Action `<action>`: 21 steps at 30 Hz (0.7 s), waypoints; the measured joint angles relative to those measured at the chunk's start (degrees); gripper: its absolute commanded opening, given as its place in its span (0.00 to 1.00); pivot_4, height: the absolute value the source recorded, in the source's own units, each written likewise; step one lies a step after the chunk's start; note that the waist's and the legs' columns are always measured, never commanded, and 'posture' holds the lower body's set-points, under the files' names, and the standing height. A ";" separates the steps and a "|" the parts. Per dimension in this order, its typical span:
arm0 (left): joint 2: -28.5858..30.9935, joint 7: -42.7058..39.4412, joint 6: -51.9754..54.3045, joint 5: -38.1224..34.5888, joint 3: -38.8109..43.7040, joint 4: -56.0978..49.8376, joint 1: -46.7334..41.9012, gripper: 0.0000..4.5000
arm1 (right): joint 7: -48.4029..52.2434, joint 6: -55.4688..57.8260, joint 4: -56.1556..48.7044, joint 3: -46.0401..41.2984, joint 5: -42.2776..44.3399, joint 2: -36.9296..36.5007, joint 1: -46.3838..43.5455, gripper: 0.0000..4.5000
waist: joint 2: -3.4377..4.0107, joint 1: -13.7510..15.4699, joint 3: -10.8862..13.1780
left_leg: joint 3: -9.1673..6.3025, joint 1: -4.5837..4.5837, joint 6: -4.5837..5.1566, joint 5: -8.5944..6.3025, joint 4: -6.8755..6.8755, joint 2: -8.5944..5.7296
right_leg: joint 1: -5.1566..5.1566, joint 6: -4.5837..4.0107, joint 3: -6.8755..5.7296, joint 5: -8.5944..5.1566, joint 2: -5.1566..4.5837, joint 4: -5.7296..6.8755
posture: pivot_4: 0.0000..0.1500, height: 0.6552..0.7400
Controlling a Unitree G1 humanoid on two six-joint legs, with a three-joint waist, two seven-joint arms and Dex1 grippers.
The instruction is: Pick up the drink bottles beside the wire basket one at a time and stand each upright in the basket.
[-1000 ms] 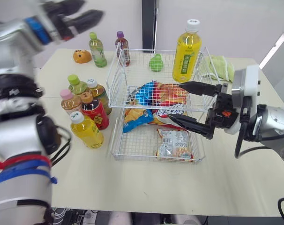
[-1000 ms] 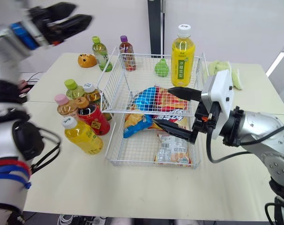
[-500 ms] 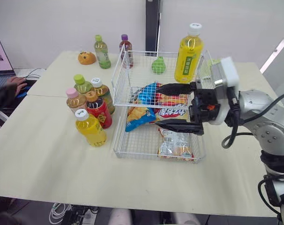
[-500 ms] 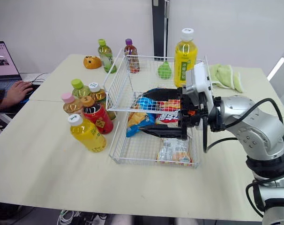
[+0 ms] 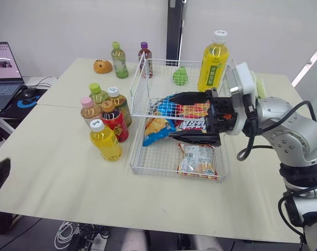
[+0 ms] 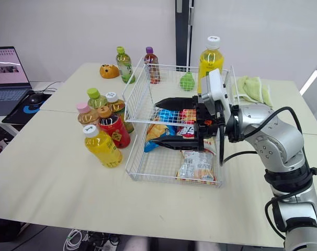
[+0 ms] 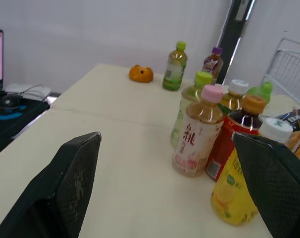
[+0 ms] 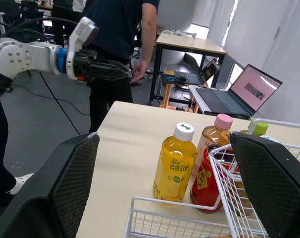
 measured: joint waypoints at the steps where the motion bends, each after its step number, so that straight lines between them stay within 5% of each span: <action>1: 1.17 0.95 -0.84 0.50 -2.18 0.63 -1.11 0.98 | -0.18 0.11 -0.35 0.00 -0.18 0.02 0.00 1.00 | 0.01 -0.06 -0.01 | 0.02 0.01 0.00 -0.01 -0.03 0.00 | 0.01 0.00 0.01 0.00 0.00 -0.03 | 1.00 1.00; 9: 9.35 4.11 -9.39 9.28 -25.01 13.98 -14.11 0.98 | -4.89 2.22 -4.80 -1.67 -0.22 -0.90 2.00 1.00 | 0.03 -0.63 0.00 | 0.08 0.01 -0.03 -0.02 -0.37 0.00 | -0.04 -0.02 0.00 -0.01 0.00 -0.20 | 1.00 1.00; 21: 9.47 1.22 -23.77 20.48 -45.40 33.81 -30.02 0.98 | -12.66 5.91 -11.61 -4.67 1.03 -1.99 5.05 1.00 | 0.05 -0.83 0.02 | 0.16 -0.15 -0.12 0.02 -0.93 0.01 | -0.07 0.02 -0.08 -0.01 0.01 -0.99 | 1.00 1.00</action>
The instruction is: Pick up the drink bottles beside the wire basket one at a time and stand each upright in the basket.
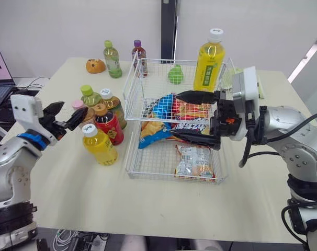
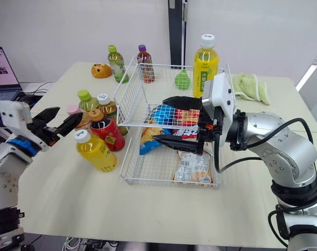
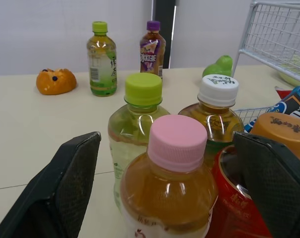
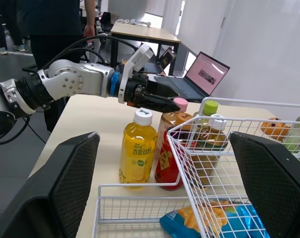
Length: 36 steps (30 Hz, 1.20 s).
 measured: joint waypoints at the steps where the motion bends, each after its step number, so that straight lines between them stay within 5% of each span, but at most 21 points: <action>1: -0.19 -0.29 -1.07 0.80 -1.11 1.43 -1.06 0.98 | -0.50 0.50 -0.53 -0.09 0.17 -0.12 0.09 1.00 | 0.00 0.01 0.00 | 0.00 -0.04 -0.01 0.00 0.00 0.00 | -0.03 0.00 0.00 0.00 0.00 -0.02 | 1.00 1.00; 4: -0.40 -0.66 -3.17 2.33 -2.89 4.89 -3.17 0.98 | -1.61 1.20 -1.66 -0.33 0.65 -0.39 0.21 1.00 | 0.01 -0.01 0.00 | 0.00 -0.17 -0.01 0.00 0.00 0.00 | -0.13 0.01 -0.02 0.00 0.00 -0.04 | 1.00 1.00; 15: -0.32 -3.88 -6.77 3.08 -3.69 10.29 -6.25 0.30 | -3.80 2.16 -2.77 -1.15 1.97 -1.12 1.23 1.00 | 0.03 0.03 0.02 | -0.01 -0.25 -0.03 0.01 0.01 0.00 | -0.22 0.01 -0.05 -0.01 0.00 -0.01 | 1.00 1.00; 24: 2.01 -6.06 -3.26 0.35 -1.85 9.72 -5.45 0.30 | -3.66 1.87 -2.70 -1.15 1.91 -1.36 1.23 1.00 | 0.01 -0.12 0.03 | -0.01 -0.49 -0.18 0.10 0.02 0.02 | -0.47 0.02 -0.05 -0.01 0.00 0.01 | 1.00 1.00; 36: 25.11 -19.10 15.47 -12.35 6.55 7.07 -9.45 0.30 | -3.47 -1.13 0.19 -1.18 0.21 -0.04 0.83 1.00 | -0.02 0.29 0.16 | 0.02 -0.84 -0.25 0.15 0.05 -0.01 | -0.89 0.04 -0.04 -0.02 0.00 0.01 | 1.00 1.00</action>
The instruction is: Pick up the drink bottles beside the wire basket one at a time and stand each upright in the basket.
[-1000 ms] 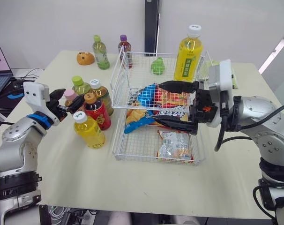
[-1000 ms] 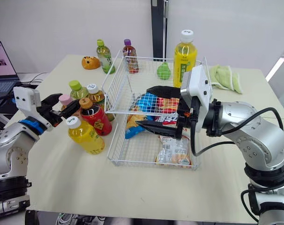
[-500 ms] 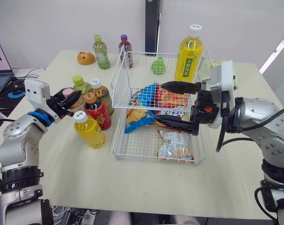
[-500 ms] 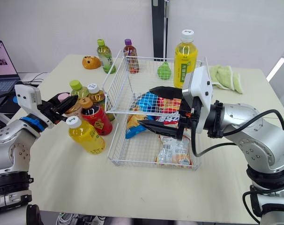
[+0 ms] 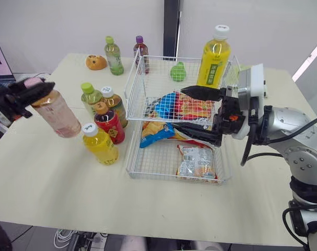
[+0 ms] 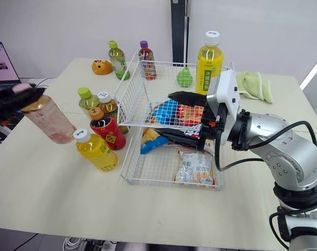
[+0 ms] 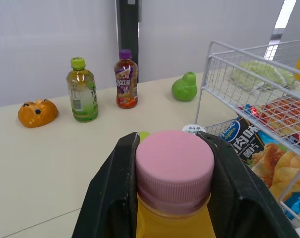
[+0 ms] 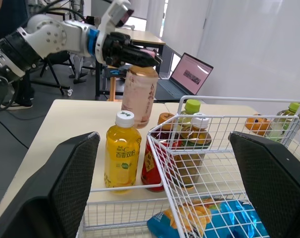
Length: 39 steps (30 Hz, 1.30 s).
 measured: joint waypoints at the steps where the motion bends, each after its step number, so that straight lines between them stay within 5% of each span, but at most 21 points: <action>1: 2.02 -1.24 1.47 -0.69 -0.43 1.09 -2.55 0.30 | 0.10 -0.31 0.44 0.01 -0.31 0.05 -0.21 1.00 | -0.06 0.04 0.03 | -0.01 -0.01 0.00 0.00 0.02 0.00 | -0.01 0.00 -0.01 0.00 0.01 0.02 | 1.00 1.00; 9: 8.98 -9.99 6.37 -2.49 -14.20 7.17 -30.03 0.30 | -1.36 -0.78 1.43 -1.05 -0.93 -0.07 -1.34 1.00 | -0.07 0.11 0.09 | 0.02 -0.05 -0.01 0.00 0.02 -0.05 | -0.05 0.04 0.05 -0.03 0.06 0.02 | 1.00 1.00; 15: -3.30 -15.52 4.12 3.63 -27.30 17.11 -51.79 0.30 | -4.94 1.03 -1.81 -3.34 -0.77 -2.02 0.43 1.00 | -0.05 1.03 0.10 | -0.01 -0.09 -0.01 0.01 0.12 -0.06 | -0.06 0.05 0.06 -0.04 0.10 0.07 | 1.00 1.00; 28: -32.34 -15.26 -22.25 19.24 -32.41 46.54 -66.81 0.30 | -17.92 7.34 -13.84 -10.38 2.98 -4.53 9.94 1.00 | 0.03 1.02 0.13 | 0.06 -0.79 -0.03 0.04 0.17 -0.06 | -0.80 0.04 0.15 -0.03 0.10 0.14 | 1.00 1.00; 39: -43.40 -11.67 -32.82 24.82 -30.50 59.71 -66.95 0.30 | -28.33 10.61 -20.19 -13.49 8.24 -6.09 14.19 1.00 | 0.15 0.92 0.22 | 0.09 -0.85 -0.03 0.04 0.21 -0.08 | -0.86 0.04 0.18 -0.03 0.11 0.18 | 1.00 1.00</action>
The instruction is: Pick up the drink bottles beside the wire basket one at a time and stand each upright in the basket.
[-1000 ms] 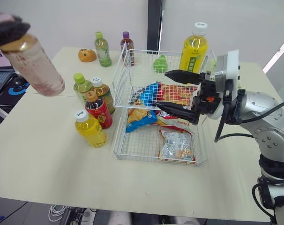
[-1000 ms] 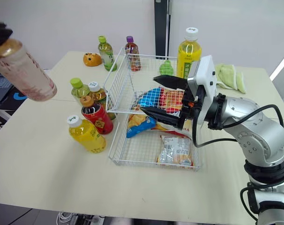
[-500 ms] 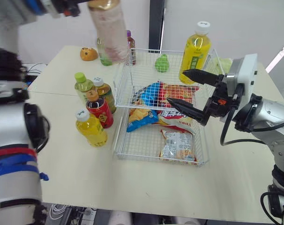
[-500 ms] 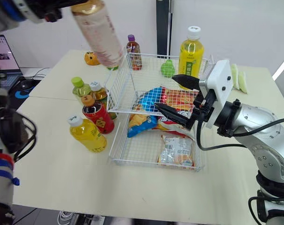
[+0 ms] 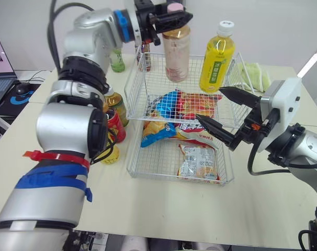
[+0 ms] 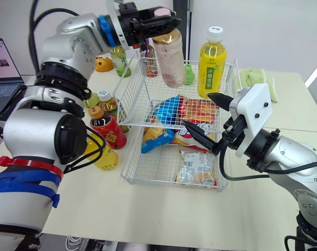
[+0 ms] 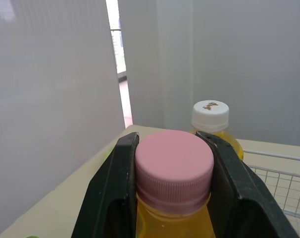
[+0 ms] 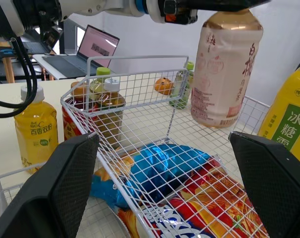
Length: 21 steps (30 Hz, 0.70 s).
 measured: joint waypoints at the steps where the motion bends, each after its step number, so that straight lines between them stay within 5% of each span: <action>1: -0.50 0.23 -0.77 0.16 0.29 0.66 0.00 0.30 | -0.69 0.06 -0.26 -0.02 0.49 -0.19 0.10 1.00 | 0.00 0.00 0.00 | 0.00 0.00 0.00 0.00 0.00 0.00 | 0.00 0.00 0.00 0.00 0.00 0.01 | 1.00 1.00; 9: -4.70 1.32 -3.39 2.80 0.82 2.94 0.00 0.30 | -5.15 -0.01 -2.36 -1.96 4.80 -2.95 1.72 1.00 | 0.01 0.05 0.00 | -0.01 0.01 0.00 0.00 0.01 -0.01 | 0.01 0.00 0.00 0.00 0.01 0.02 | 1.00 1.00; 18: -5.22 0.53 -4.22 3.32 2.90 3.08 -0.01 0.96 | -7.35 -0.53 -2.91 -1.98 7.13 -4.29 2.14 1.00 | 0.05 0.06 -0.03 | -0.03 0.02 -0.01 0.01 0.15 -0.01 | 0.03 0.00 0.00 0.00 0.02 0.16 | 1.00 1.00; 21: -4.59 0.15 -3.14 3.08 4.35 3.07 -0.07 0.99 | -7.09 -0.96 -2.73 -1.64 7.13 -4.62 2.08 1.00 | 0.05 -0.02 -0.03 | -0.04 0.02 -0.01 0.01 0.23 0.00 | 0.02 0.00 0.01 0.00 0.03 0.25 | 1.00 1.00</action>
